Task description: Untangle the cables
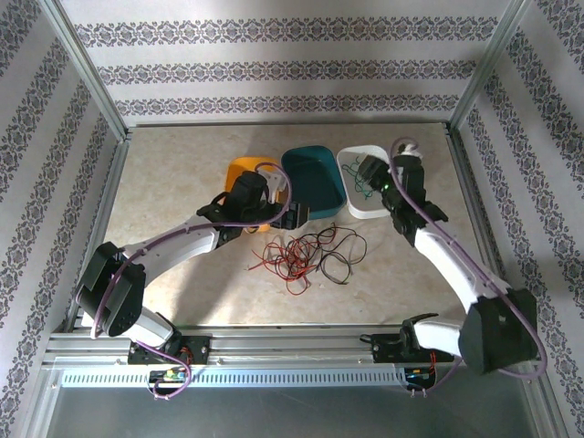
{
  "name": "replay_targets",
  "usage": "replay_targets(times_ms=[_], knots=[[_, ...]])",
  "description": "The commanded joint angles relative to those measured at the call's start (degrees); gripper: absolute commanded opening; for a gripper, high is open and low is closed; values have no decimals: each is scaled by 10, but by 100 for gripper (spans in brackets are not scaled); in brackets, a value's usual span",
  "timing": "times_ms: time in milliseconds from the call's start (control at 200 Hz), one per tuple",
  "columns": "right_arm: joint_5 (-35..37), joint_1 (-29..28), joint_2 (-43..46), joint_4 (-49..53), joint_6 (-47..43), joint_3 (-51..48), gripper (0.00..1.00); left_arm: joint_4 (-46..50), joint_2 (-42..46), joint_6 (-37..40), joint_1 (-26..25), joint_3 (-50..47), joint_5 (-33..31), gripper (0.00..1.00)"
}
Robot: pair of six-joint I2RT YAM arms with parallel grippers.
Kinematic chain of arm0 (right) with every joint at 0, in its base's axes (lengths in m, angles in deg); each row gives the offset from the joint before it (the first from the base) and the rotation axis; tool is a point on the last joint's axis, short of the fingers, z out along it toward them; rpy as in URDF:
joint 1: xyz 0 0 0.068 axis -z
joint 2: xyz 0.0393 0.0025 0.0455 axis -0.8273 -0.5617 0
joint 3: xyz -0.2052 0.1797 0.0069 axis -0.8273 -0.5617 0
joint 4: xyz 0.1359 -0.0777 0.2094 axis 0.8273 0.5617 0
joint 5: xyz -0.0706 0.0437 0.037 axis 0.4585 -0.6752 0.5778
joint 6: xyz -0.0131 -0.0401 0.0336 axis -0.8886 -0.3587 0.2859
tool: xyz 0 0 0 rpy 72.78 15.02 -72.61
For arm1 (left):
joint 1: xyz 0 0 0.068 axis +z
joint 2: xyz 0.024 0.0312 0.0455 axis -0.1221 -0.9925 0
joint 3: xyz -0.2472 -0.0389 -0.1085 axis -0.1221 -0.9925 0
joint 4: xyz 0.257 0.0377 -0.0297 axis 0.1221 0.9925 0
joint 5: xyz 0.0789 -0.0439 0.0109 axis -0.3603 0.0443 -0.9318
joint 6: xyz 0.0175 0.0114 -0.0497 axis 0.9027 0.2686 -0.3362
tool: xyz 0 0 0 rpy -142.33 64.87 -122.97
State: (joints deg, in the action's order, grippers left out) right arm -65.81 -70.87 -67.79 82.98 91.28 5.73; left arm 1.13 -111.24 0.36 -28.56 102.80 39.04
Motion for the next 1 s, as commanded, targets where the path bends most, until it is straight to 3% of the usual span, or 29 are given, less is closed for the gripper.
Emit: replay_targets(times_ms=[0,125,330,465,710,845,995], knots=[[-53,-57,37,130,-85,-38,57,54,-20,40,-22,17,-23,96],[-7,-105,81,217,-87,-85,58,66,-48,49,-37,30,-35,95],[8,-62,127,237,-33,-152,60,89,-100,68,-57,74,-44,95],[-35,-30,79,212,-38,-166,60,117,-125,81,-67,94,-65,95],[-69,-28,-45,187,-54,-152,54,121,-127,67,-73,80,-80,94],[-77,-27,-80,182,-57,-149,40,120,-126,65,-75,68,-81,94],[-70,-27,-63,178,-55,-154,13,121,-132,67,-76,62,-77,94]])
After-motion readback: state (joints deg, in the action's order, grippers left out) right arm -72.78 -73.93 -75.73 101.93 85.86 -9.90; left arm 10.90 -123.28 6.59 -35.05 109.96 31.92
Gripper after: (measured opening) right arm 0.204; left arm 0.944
